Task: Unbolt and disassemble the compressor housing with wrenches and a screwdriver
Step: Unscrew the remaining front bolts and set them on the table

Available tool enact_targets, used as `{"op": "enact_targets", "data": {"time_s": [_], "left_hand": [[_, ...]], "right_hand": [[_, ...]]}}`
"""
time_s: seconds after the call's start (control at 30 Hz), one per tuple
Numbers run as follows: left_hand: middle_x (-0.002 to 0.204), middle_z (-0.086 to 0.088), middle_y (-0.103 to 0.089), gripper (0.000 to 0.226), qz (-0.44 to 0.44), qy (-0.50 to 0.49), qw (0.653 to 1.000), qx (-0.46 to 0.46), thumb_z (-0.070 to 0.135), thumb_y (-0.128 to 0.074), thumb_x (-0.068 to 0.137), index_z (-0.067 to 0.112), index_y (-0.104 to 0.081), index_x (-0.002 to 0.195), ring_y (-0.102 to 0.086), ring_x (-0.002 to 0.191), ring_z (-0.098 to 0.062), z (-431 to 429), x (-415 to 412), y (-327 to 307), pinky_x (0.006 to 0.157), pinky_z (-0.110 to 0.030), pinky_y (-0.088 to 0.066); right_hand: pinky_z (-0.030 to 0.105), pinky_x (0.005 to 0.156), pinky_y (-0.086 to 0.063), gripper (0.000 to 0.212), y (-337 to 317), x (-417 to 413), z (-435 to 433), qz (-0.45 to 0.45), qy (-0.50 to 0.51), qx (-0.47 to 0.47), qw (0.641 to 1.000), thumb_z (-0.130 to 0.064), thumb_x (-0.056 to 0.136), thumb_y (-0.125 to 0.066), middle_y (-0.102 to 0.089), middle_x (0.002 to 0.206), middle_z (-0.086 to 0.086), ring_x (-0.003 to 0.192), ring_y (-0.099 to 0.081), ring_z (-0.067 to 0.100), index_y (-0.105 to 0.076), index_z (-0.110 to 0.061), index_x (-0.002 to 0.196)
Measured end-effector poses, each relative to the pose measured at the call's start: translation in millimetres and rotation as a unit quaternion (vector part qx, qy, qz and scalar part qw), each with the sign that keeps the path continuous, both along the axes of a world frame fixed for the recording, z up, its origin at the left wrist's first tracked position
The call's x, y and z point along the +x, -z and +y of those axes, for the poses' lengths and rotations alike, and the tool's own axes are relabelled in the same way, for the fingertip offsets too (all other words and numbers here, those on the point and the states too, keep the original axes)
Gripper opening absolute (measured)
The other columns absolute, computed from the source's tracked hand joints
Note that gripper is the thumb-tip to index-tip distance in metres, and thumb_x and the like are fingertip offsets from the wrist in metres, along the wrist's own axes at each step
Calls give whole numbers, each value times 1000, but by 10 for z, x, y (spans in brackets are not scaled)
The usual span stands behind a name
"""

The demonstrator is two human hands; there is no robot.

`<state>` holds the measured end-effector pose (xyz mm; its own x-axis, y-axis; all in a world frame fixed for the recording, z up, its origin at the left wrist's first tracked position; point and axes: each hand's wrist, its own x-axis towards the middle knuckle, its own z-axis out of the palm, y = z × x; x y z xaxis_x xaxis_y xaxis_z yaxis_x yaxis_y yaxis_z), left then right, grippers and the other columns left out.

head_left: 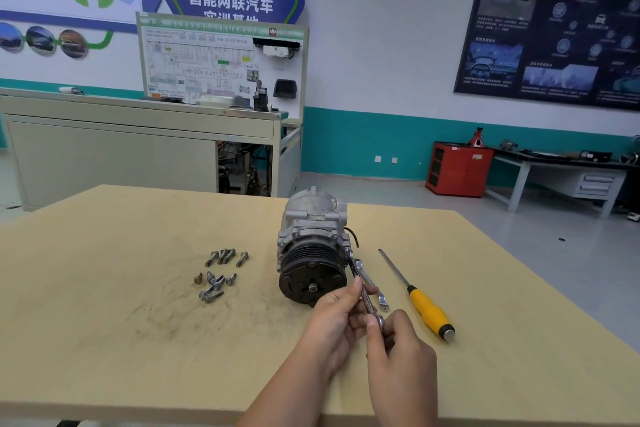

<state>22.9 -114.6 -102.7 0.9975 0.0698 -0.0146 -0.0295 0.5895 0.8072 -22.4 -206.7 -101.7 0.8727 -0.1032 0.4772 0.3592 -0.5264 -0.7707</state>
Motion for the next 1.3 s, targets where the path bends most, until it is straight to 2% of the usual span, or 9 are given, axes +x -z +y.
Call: {"op": "enact_targets", "data": {"time_s": [0.17,0.3,0.37,0.47,0.63,0.73,0.87,1.0,1.3], "left_hand": [[51,-8,-56,30,4,-9,1000,-9,29,-58,81,2,-70,78,-56,39,-16,2,-8,0,43,-22,-48],[53,-7,-58,30,7,-10,1000,-5,32,-59,80,5,-72,75,-56,41,-15,-4,4,-21,45,-21,-48],[53,-5,-60,29,15,-10,1000,11,34,-62,78,9,-74,69,-54,40,-12,9,5,-36,44,-20,-47],[50,-2,-59,25,20,-13,998,51,31,-64,82,8,-71,73,-51,36,-9,64,17,-75,40,-16,-43],[58,-8,-63,23,8,-7,998,68,30,-67,70,7,-72,72,-54,45,-15,97,26,-72,48,-23,-46],[62,-11,-66,22,-3,3,998,57,23,-62,80,3,-71,76,-54,46,-18,95,14,-60,48,-24,-47],[67,-9,-69,27,-19,16,997,75,20,-52,94,4,-71,83,-55,48,-15,108,-6,-75,50,-22,-47],[68,-8,-69,30,-31,32,996,71,29,-56,83,3,-71,90,-55,48,-14,113,-36,-91,51,-22,-47],[63,-8,-65,30,-10,24,998,53,37,-61,77,10,-76,75,-57,49,-15,127,-63,-53,50,-23,-48]], "right_hand": [[22,48,-31,43,-45,-1,24,-1,5,-17,1000,-26,88,-62,-43,49,-7,48,-41,9,-30,-24,60],[16,45,-26,39,-126,-17,-3,-24,-15,-91,995,-24,87,-64,-40,50,-7,49,-37,13,-34,-27,63],[10,42,-17,31,-185,-44,-36,-85,-13,-150,985,-13,73,-78,-33,51,-11,46,-31,13,-50,-18,64],[7,43,-7,33,-251,-42,-72,-130,-5,-186,974,-8,58,-88,-26,53,-14,43,-25,12,-55,-11,61],[17,51,-31,33,-158,37,-96,7,-51,-140,989,-42,83,-65,-49,58,-10,59,-46,8,-38,-35,66],[15,54,-37,35,-148,17,-81,78,-44,-97,991,-58,79,-57,-57,61,-7,61,-52,4,-47,-29,63],[29,61,-46,45,-118,-12,-41,164,-80,-11,983,-52,88,-49,-58,56,1,58,-55,12,-55,-18,60],[21,52,-36,41,-153,-34,-34,150,-94,32,984,-43,89,-55,-47,47,-3,52,-46,9,-49,-22,54],[13,47,-39,32,-186,-77,8,192,-120,76,971,-37,91,-55,-61,51,-2,45,-50,4,-62,-19,65]]}}
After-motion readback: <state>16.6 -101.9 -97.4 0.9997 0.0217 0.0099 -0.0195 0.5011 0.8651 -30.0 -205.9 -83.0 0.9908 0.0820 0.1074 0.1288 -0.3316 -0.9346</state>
